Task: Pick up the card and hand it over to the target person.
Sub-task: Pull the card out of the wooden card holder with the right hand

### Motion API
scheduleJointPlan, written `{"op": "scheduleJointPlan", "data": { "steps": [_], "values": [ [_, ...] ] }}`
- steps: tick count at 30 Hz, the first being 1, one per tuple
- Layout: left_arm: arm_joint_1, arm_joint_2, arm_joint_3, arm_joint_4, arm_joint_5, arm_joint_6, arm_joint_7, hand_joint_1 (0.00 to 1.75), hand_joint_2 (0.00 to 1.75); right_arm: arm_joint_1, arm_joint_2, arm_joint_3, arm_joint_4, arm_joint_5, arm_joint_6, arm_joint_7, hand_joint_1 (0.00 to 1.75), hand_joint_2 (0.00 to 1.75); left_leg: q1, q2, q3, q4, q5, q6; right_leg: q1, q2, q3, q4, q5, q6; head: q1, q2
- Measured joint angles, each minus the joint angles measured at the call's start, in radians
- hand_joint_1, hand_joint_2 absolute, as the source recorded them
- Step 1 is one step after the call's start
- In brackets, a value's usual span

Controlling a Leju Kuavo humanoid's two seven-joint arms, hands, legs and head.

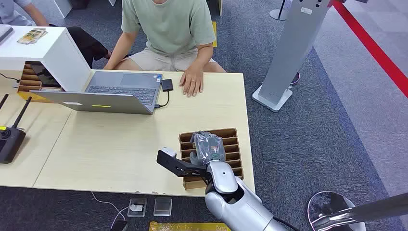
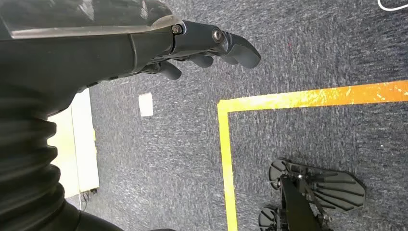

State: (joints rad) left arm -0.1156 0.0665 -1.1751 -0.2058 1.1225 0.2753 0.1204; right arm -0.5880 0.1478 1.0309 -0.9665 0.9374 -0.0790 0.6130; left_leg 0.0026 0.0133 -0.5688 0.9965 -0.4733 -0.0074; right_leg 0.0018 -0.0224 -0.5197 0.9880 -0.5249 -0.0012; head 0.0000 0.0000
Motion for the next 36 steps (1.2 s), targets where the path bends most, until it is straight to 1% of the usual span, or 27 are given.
{"op": "scheduleJointPlan", "data": {
  "steps": [5,12,20,25,31,36],
  "values": [
    [0.000,0.000,-0.002,-0.001,-0.002,-0.001,-0.002,0.00,1.75,0.000,-0.011,-0.012,-0.010,-0.004,0.001,0.003,0.83,1.75,0.000,0.000,0.000,0.000,0.000,0.000,0.000,0.000,0.000,0.000,0.000,0.000,0.000,0.000],
    [-0.001,0.000,-0.006,-0.001,-0.005,-0.006,0.001,0.00,1.75,0.016,-0.031,-0.038,-0.041,-0.005,0.003,0.017,0.79,1.75,0.000,-0.001,0.000,0.000,0.000,0.000,0.000,-0.001,0.000,0.000,0.000,0.000,0.000,0.000],
    [0.000,0.000,0.000,-0.001,0.002,-0.005,0.002,0.00,1.75,0.022,-0.033,-0.045,-0.046,0.000,0.005,0.018,0.82,1.75,0.000,-0.001,0.000,0.000,0.000,0.000,0.000,-0.001,0.000,0.000,0.000,0.000,0.000,0.000],
    [0.000,-0.002,0.002,-0.001,0.003,-0.004,0.004,0.00,1.75,0.026,-0.033,-0.044,-0.043,0.000,0.006,0.019,0.93,1.75,0.000,-0.001,0.000,0.000,0.000,0.000,0.000,-0.001,0.000,-0.001,0.000,0.000,0.000,0.000],
    [0.000,-0.003,0.005,-0.001,0.007,-0.004,0.004,0.00,1.75,0.024,-0.025,-0.046,-0.033,-0.001,0.009,0.012,1.23,1.75,0.000,-0.001,0.000,-0.001,0.001,0.000,0.000,-0.001,0.000,-0.001,0.000,0.000,0.000,0.000],
    [0.001,-0.004,0.015,0.000,0.017,0.000,0.001,0.00,1.75,0.024,-0.022,-0.048,-0.035,-0.001,0.008,0.005,1.37,1.75,0.000,-0.001,0.000,0.000,0.000,0.000,0.000,-0.001,0.000,0.000,0.000,0.000,0.000,0.000]
  ]
}}
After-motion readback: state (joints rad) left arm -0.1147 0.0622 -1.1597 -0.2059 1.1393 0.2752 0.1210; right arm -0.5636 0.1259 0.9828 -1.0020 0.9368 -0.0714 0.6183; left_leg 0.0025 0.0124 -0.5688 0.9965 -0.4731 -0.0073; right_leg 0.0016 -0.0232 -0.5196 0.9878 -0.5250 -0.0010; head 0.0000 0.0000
